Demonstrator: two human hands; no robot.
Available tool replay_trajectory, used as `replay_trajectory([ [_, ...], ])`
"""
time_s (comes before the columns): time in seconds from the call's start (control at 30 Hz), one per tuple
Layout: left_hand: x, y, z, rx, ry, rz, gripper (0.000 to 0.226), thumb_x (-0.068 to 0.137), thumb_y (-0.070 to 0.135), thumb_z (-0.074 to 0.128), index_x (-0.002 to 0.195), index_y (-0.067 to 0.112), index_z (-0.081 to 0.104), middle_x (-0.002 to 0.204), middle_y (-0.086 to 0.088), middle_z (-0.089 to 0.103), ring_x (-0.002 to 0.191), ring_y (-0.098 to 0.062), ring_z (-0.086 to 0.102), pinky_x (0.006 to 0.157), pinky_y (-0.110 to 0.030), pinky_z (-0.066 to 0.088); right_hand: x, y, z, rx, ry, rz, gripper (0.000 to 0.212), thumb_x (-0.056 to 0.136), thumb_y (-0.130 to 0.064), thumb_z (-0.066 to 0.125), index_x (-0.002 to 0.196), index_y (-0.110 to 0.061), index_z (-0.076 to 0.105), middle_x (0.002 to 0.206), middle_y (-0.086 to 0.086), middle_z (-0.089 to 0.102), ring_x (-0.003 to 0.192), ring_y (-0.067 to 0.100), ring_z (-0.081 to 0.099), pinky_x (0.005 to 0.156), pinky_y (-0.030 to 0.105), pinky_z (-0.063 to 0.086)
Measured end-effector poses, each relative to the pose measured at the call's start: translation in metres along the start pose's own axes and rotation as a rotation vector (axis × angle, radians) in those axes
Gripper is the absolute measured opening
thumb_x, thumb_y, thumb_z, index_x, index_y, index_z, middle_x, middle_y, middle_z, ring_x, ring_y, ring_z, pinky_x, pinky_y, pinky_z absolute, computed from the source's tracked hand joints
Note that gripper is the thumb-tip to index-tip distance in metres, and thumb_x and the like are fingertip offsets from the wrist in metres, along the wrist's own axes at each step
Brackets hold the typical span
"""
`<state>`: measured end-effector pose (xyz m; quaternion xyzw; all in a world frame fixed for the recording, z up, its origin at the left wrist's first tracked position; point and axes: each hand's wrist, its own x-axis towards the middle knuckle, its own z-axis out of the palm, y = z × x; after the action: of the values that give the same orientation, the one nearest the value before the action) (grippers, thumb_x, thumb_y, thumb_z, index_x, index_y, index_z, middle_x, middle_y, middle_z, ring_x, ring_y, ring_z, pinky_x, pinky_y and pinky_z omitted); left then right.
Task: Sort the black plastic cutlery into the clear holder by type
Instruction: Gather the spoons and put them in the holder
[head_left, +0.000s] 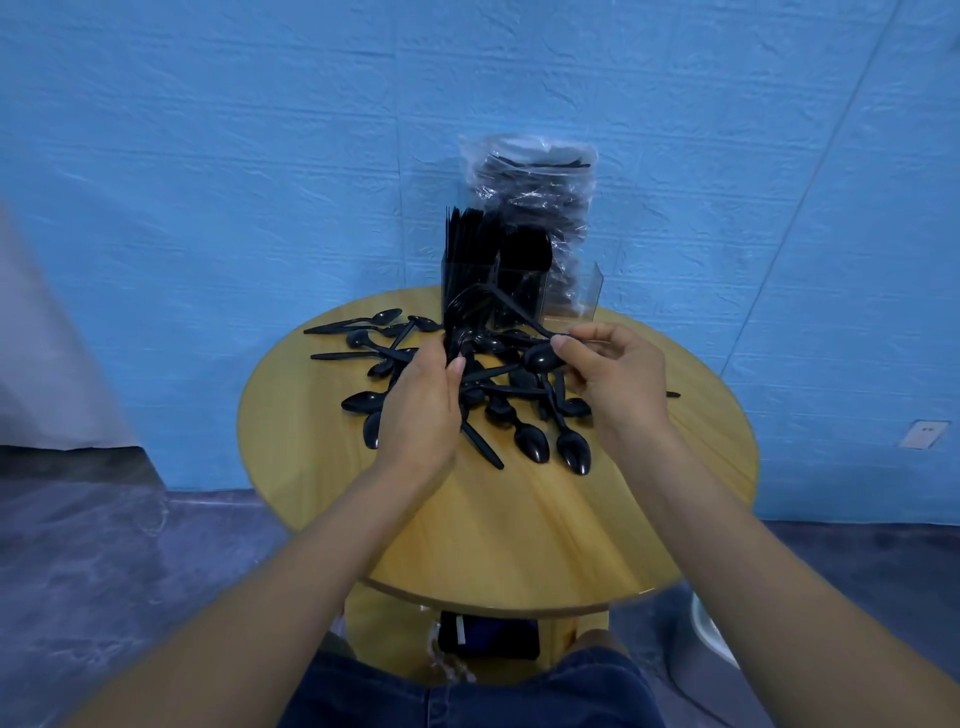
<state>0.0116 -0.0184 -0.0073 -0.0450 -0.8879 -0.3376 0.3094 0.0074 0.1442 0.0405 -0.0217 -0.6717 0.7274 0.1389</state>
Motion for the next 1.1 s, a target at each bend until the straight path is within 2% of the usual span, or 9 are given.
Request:
replay_trajectory([
  [0.1, 0.011, 0.003, -0.004, 0.134, 0.007, 0.055, 0.018, 0.101, 0.025, 0.031, 0.088, 0.014, 0.036, 0.076, -0.002, 0.042, 0.063, -0.015, 0.036, 0.048, -0.026, 0.023, -0.002, -0.006, 0.006, 0.090, -0.012, 0.106, 0.011, 0.079, -0.005, 0.073, 0.081, -0.010, 0.064, 0.074, 0.004, 0.065, 0.056, 0.009, 0.055, 0.056, 0.019, 0.047],
  [0.2, 0.013, 0.005, -0.003, 0.227, -0.106, 0.070, 0.015, 0.102, 0.025, 0.030, 0.092, 0.014, 0.034, 0.085, 0.000, 0.037, 0.069, -0.014, 0.035, 0.052, -0.025, 0.022, -0.002, -0.009, 0.011, 0.170, -0.006, 0.206, 0.011, 0.080, -0.003, 0.072, 0.077, -0.009, 0.063, 0.075, 0.006, 0.064, 0.058, 0.010, 0.054, 0.054, 0.018, 0.048],
  [0.37, 0.005, 0.007, 0.003, 0.127, -0.262, 0.070, 0.018, 0.102, 0.026, 0.030, 0.091, 0.014, 0.036, 0.074, 0.004, 0.036, 0.060, -0.012, 0.037, 0.050, -0.028, 0.026, 0.001, -0.009, 0.014, 0.219, 0.057, 0.324, 0.010, 0.080, -0.001, 0.071, 0.078, -0.006, 0.063, 0.081, 0.008, 0.067, 0.060, 0.010, 0.056, 0.054, 0.018, 0.049],
  [0.57, 0.008, 0.005, 0.004, 0.226, -0.158, 0.151, 0.023, 0.102, 0.023, 0.032, 0.108, 0.006, 0.047, 0.098, -0.001, 0.039, 0.083, -0.015, 0.039, 0.070, -0.031, 0.039, 0.004, -0.015, 0.013, 0.344, 0.083, 0.456, 0.015, 0.080, 0.001, 0.070, 0.074, -0.006, 0.059, 0.076, 0.008, 0.063, 0.062, 0.012, 0.057, 0.053, 0.018, 0.049],
  [0.7, 0.011, 0.005, 0.006, 0.233, -0.146, 0.207, 0.020, 0.101, 0.021, 0.034, 0.106, 0.007, 0.047, 0.093, 0.001, 0.040, 0.078, -0.013, 0.039, 0.072, -0.030, 0.036, 0.005, -0.015, 0.014, 0.388, 0.059, 0.517, 0.010, 0.081, -0.001, 0.069, 0.078, -0.005, 0.061, 0.075, 0.006, 0.063, 0.061, 0.011, 0.057, 0.050, 0.016, 0.049],
  [0.87, 0.009, 0.005, 0.007, 0.213, -0.177, 0.181, 0.013, 0.101, 0.023, 0.033, 0.100, 0.012, 0.042, 0.086, 0.002, 0.039, 0.068, -0.010, 0.037, 0.052, -0.022, 0.024, 0.005, -0.014, 0.015, 0.370, 0.056, 0.490, 0.009, 0.080, -0.003, 0.072, 0.079, -0.004, 0.062, 0.077, 0.007, 0.064, 0.062, 0.011, 0.058, 0.052, 0.017, 0.051],
  [0.97, 0.010, -0.003, 0.005, 0.181, -0.170, 0.137, 0.017, 0.102, 0.024, 0.031, 0.099, 0.011, 0.042, 0.087, -0.002, 0.042, 0.066, -0.013, 0.040, 0.049, -0.021, 0.026, 0.008, -0.013, 0.009, 0.364, 0.084, 0.420, 0.009, 0.079, -0.002, 0.072, 0.077, -0.003, 0.064, 0.074, 0.007, 0.066, 0.064, 0.011, 0.062, 0.060, 0.017, 0.055],
  [1.0, 0.012, -0.007, 0.004, 0.153, -0.162, 0.096, 0.019, 0.102, 0.025, 0.030, 0.097, 0.010, 0.042, 0.087, -0.004, 0.044, 0.066, -0.016, 0.043, 0.048, -0.024, 0.029, 0.010, -0.012, 0.007, 0.340, 0.094, 0.389, 0.008, 0.079, -0.003, 0.072, 0.076, -0.004, 0.064, 0.074, 0.007, 0.067, 0.066, 0.011, 0.064, 0.063, 0.017, 0.055],
  [1.1, 0.021, -0.016, -0.003, 0.029, -0.152, -0.050, 0.023, 0.102, 0.025, 0.031, 0.089, 0.009, 0.041, 0.076, -0.004, 0.044, 0.061, -0.016, 0.040, 0.050, -0.029, 0.030, 0.015, -0.008, -0.002, 0.083, 0.048, 0.267, 0.007, 0.080, -0.009, 0.073, 0.075, -0.010, 0.069, 0.085, 0.005, 0.070, 0.080, 0.012, 0.065, 0.082, 0.023, 0.052],
])
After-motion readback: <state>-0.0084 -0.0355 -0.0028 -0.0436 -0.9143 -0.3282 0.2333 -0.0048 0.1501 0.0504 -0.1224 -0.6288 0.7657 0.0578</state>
